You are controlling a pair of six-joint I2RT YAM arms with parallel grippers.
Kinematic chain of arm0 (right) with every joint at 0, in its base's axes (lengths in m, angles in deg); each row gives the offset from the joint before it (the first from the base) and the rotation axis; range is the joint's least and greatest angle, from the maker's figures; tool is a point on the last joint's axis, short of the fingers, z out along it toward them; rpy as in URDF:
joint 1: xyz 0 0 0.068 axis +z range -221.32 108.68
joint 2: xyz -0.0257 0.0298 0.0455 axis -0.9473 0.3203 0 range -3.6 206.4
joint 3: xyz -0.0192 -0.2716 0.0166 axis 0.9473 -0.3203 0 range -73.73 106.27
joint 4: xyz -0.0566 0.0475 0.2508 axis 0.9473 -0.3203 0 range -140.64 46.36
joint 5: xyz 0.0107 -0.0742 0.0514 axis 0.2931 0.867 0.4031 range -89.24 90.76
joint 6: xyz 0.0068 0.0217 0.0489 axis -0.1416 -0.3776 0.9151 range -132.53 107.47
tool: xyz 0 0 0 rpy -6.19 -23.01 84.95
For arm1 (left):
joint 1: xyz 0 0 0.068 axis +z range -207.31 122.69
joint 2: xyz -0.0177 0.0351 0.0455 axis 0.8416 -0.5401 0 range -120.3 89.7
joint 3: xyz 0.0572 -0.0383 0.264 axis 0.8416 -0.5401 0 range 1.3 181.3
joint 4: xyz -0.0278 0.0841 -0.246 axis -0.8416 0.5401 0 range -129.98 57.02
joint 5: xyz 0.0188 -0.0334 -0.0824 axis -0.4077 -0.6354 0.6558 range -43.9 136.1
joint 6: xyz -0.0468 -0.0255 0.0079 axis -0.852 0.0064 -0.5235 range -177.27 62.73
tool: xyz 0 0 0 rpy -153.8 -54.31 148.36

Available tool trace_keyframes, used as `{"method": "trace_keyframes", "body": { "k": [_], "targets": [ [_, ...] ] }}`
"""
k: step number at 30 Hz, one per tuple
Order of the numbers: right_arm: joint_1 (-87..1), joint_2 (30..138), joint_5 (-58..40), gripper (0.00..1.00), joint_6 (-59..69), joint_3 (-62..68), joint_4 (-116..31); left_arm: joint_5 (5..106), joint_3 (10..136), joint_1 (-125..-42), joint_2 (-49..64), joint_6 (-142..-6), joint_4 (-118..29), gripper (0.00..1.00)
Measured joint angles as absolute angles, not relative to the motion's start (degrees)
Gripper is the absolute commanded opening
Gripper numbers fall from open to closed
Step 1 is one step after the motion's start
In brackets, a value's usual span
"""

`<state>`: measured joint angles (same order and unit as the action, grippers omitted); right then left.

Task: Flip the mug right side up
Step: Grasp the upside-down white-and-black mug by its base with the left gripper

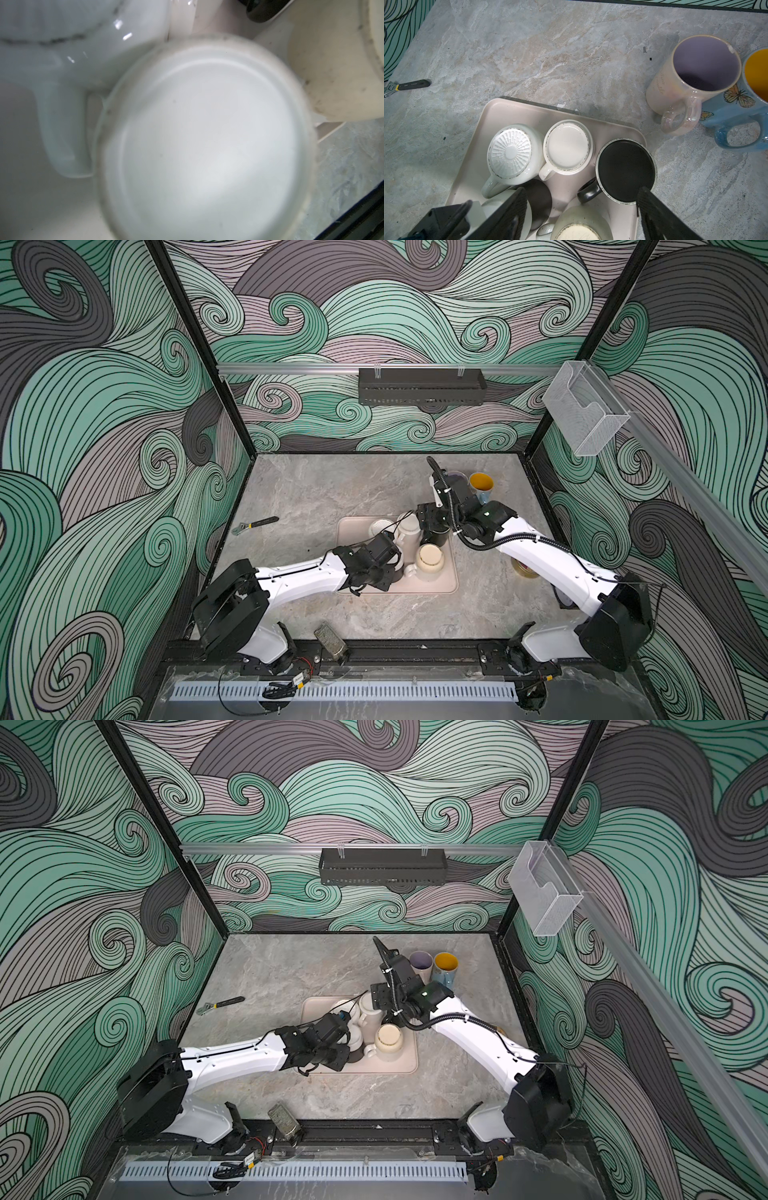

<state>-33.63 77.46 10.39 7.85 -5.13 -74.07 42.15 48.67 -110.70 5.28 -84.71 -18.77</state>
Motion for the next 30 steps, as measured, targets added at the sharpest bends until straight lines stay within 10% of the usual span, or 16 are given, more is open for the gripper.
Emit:
{"method": "trace_keyframes", "body": {
  "k": [30],
  "targets": [
    [-33.74, 77.48, 6.34, 0.78, 7.74, -6.75, -70.56, 34.07, 52.30, -113.36, 2.70, -84.97, -15.21, 0.00]
  ]
}}
